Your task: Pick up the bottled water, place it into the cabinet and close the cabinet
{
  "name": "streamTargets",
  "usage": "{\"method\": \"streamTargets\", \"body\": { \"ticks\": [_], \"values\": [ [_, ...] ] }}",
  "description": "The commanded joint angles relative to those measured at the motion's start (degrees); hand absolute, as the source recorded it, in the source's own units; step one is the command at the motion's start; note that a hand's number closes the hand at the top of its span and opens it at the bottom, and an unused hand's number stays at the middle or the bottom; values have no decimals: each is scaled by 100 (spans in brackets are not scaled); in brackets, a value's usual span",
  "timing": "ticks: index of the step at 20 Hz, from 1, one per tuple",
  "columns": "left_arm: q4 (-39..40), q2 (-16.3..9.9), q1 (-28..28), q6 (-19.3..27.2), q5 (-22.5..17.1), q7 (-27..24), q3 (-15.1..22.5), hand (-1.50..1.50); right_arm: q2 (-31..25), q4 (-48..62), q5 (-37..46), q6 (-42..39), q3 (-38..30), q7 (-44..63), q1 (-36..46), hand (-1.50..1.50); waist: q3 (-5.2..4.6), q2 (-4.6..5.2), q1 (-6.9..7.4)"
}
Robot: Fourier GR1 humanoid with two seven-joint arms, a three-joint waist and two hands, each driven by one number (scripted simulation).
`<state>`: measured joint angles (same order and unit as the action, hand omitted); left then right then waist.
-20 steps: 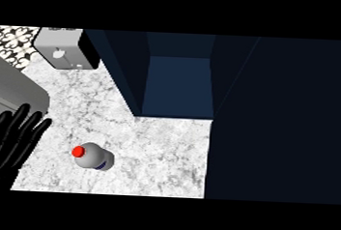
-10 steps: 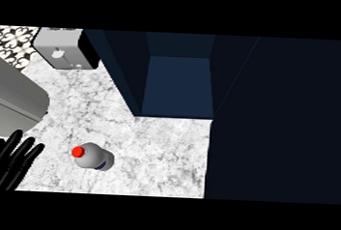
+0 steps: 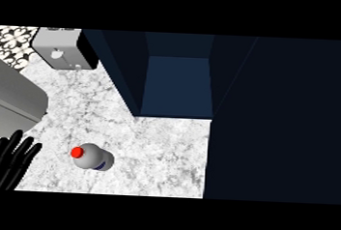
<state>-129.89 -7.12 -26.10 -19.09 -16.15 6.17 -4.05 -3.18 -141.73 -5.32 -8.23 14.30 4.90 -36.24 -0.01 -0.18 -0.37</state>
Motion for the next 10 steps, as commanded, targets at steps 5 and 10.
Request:
{"method": "streamTargets", "body": {
  "ticks": [5,10],
  "values": [
    [1157,276,93,-71,675,-929,-189,-150,-263,-511,-340,-320,-289,-350,-745,-150,2,-4,-21],
    [2224,91,751,-92,834,-1178,-434,-150,-318,-1056,-129,-406,3,-393,-1296,-150,-2,-4,-72]
  ]
}}
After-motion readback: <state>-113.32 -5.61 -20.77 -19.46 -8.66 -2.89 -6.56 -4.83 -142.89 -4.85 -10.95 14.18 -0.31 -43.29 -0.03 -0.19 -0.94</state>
